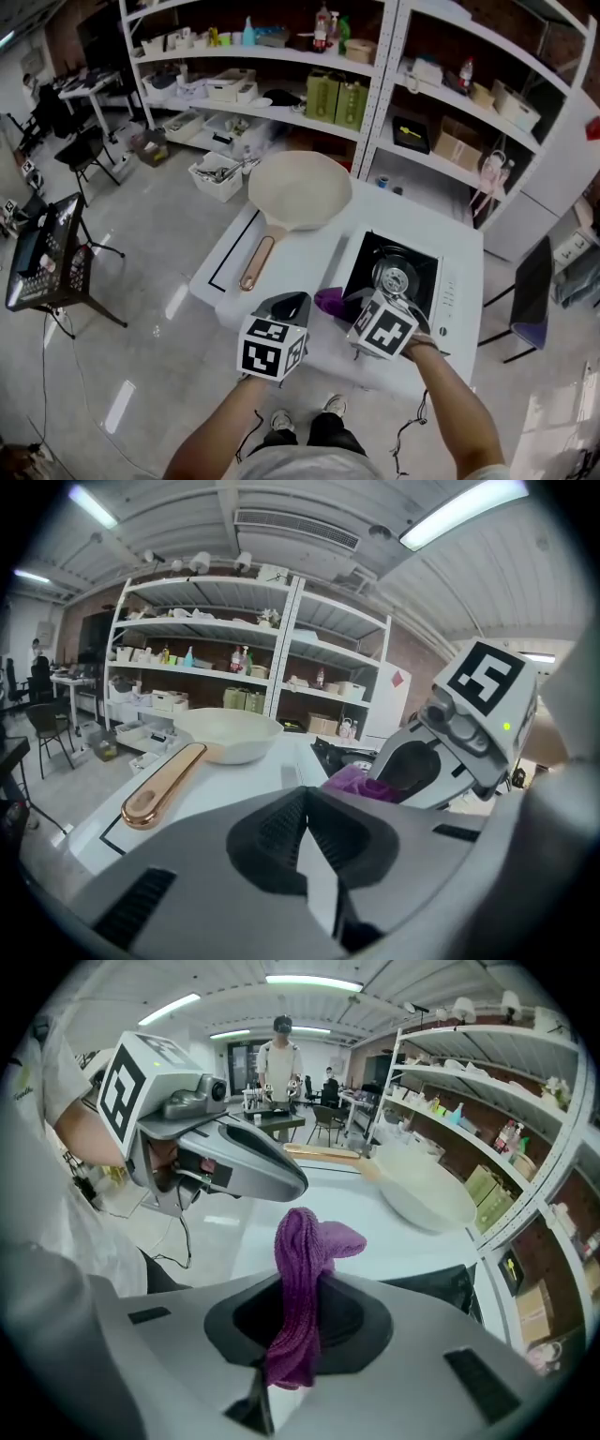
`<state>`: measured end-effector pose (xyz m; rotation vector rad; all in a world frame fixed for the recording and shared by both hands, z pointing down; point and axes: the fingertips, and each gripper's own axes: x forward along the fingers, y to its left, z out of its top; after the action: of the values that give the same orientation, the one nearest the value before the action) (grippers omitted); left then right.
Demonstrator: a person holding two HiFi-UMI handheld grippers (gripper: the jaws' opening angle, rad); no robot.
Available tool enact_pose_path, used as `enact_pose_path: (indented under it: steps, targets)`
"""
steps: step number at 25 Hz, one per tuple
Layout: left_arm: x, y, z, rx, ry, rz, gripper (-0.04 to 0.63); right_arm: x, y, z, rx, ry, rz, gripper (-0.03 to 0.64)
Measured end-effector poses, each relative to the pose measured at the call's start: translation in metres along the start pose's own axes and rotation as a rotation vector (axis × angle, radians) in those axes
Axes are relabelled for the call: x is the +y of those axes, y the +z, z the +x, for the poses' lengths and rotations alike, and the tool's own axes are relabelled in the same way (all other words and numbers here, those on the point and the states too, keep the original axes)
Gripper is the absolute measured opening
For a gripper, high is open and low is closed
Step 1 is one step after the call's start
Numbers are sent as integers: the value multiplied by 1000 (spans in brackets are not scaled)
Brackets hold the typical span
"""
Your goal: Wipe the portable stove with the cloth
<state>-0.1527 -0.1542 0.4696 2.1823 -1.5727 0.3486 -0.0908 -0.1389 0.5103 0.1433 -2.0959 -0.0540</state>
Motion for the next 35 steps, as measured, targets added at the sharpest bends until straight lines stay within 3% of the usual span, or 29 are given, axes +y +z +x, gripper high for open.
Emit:
enact_pose_path:
  steps: [12, 15, 20, 25, 35]
  targets:
    - [23, 8, -4, -27, 84, -40, 5, -35, 71, -25, -214, 129, 62, 66]
    - [26, 10, -5, -30, 104, -52, 5, -37, 81, -23, -242, 210, 85, 66]
    - [26, 10, -1, -23, 133, -61, 5, -36, 71, -4, -215, 311, 81, 66]
    - [30, 9, 2, -18, 172, -72, 5, -51, 58, 8, -127, 269, -87, 66]
    - [28, 20, 22, -24, 217, -81, 5, -97, 45, 17, -122, 289, -120, 66]
